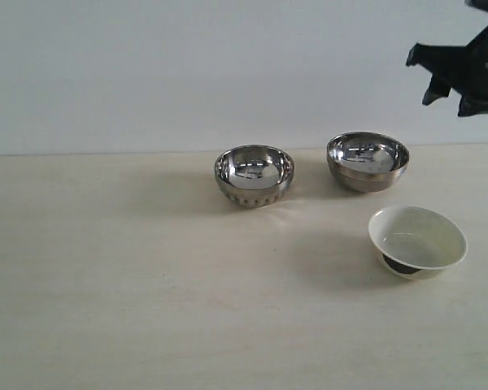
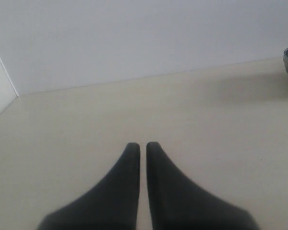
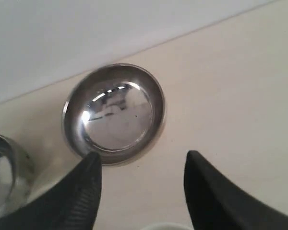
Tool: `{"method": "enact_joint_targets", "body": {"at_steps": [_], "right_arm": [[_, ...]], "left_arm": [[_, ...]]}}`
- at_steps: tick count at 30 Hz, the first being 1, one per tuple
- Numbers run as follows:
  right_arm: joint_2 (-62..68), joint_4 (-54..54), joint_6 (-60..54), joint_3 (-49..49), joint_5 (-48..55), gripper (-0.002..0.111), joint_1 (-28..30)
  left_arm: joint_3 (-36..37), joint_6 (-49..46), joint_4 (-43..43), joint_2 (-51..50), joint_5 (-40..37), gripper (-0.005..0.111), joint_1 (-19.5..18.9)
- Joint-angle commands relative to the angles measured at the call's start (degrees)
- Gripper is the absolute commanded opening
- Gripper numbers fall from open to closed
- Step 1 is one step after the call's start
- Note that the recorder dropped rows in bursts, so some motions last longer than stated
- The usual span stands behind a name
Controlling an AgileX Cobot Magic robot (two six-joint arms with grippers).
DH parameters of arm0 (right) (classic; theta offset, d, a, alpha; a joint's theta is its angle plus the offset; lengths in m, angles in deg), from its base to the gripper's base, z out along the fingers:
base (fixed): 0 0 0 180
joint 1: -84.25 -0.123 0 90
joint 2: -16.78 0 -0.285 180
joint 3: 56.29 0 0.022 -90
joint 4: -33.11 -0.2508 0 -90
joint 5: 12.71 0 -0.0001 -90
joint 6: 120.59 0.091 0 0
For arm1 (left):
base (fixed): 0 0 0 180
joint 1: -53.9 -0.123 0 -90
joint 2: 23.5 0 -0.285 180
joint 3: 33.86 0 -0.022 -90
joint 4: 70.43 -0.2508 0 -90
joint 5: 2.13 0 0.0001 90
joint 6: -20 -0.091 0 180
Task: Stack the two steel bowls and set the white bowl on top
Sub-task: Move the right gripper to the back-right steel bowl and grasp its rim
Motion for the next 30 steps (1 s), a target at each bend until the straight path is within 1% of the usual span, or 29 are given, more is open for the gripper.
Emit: {"method": "enact_joint_targets", "body": {"at_steps": [1, 8, 16, 26, 28, 30], "right_arm": [[6.7, -1.1, 0.0, 0.5, -4.8, 0.047, 0.4], [13.8, -3.9, 0.3, 0.5, -13.1, 0.047, 0.4], [19.3, -5.8, 0.5, 5.6, -11.7, 0.047, 0.0], [24.2, -6.6, 0.8, 6.5, -16.2, 0.047, -1.4], [24.8, -6.6, 0.8, 6.5, -16.9, 0.045, -1.4], [25.3, -6.6, 0.8, 6.5, -17.4, 0.039, -1.4]], "left_arm": [[0.2, 0.6, 0.4, 0.2, 0.4, 0.004, -0.1], [0.2, 0.6, 0.4, 0.2, 0.4, 0.004, -0.1], [0.2, 0.6, 0.4, 0.2, 0.5, 0.004, -0.1], [0.2, 0.6, 0.4, 0.2, 0.5, 0.004, -0.1], [0.2, 0.6, 0.4, 0.2, 0.5, 0.004, -0.1], [0.2, 0.6, 0.4, 0.2, 0.5, 0.004, -0.1]]}}
